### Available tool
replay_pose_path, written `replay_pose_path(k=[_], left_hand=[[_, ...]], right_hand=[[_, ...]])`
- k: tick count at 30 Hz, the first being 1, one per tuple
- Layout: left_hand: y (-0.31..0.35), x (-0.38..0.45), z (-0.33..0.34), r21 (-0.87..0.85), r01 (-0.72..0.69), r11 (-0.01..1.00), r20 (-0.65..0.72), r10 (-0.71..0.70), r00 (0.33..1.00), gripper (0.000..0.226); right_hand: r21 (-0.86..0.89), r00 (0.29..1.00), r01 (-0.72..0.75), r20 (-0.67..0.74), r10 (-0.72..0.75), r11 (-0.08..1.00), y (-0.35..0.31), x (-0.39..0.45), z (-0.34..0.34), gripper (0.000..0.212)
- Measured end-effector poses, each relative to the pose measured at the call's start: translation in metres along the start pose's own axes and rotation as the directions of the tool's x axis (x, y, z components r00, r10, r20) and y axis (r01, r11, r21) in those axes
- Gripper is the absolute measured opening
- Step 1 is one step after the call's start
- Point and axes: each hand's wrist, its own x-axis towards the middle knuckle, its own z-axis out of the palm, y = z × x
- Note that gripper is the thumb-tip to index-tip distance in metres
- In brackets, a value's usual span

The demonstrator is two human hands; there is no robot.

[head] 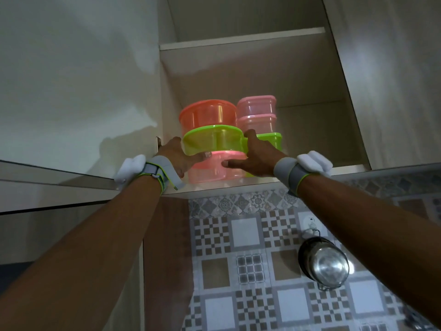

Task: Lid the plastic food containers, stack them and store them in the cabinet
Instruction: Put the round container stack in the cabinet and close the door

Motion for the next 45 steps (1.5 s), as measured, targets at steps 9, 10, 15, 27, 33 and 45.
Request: replay_pose_path(k=[9, 10, 15, 27, 33, 45], left_hand=[[-0.003, -0.003, 0.015, 0.056, -0.014, 0.998, -0.049, 0.016, 0.999, 0.060], [-0.003, -0.004, 0.018, 0.069, -0.026, 0.997, -0.049, 0.030, 0.998, 0.055], [-0.007, 0.002, 0.032, 0.173, -0.027, 0.985, -0.049, 0.036, 0.998, 0.049], [-0.017, 0.013, 0.058, 0.326, -0.054, 0.944, -0.056, 0.076, 0.995, 0.038], [-0.016, 0.002, 0.057, 0.288, -0.052, 0.956, -0.106, 0.085, 0.991, 0.035], [0.020, -0.099, 0.008, 0.255, 0.092, 0.963, -0.359, 0.005, 0.934, 0.033]], right_hand=[[-0.137, 0.990, -0.019, -0.143, -0.001, 0.990, -0.006, 0.014, 0.039, 0.068], [-0.157, 0.990, -0.029, -0.143, 0.006, 0.987, -0.006, 0.017, 0.043, 0.064], [-0.186, 0.991, -0.059, -0.125, 0.036, 0.981, -0.006, 0.030, 0.057, 0.051], [-0.219, 0.995, -0.090, -0.072, 0.076, 0.972, -0.006, 0.045, 0.073, 0.044], [-0.209, 0.997, -0.067, -0.058, 0.056, 0.976, -0.006, 0.037, 0.067, 0.042], [-0.103, 0.983, 0.092, -0.147, -0.107, 0.990, -0.020, -0.035, 0.012, 0.043]])
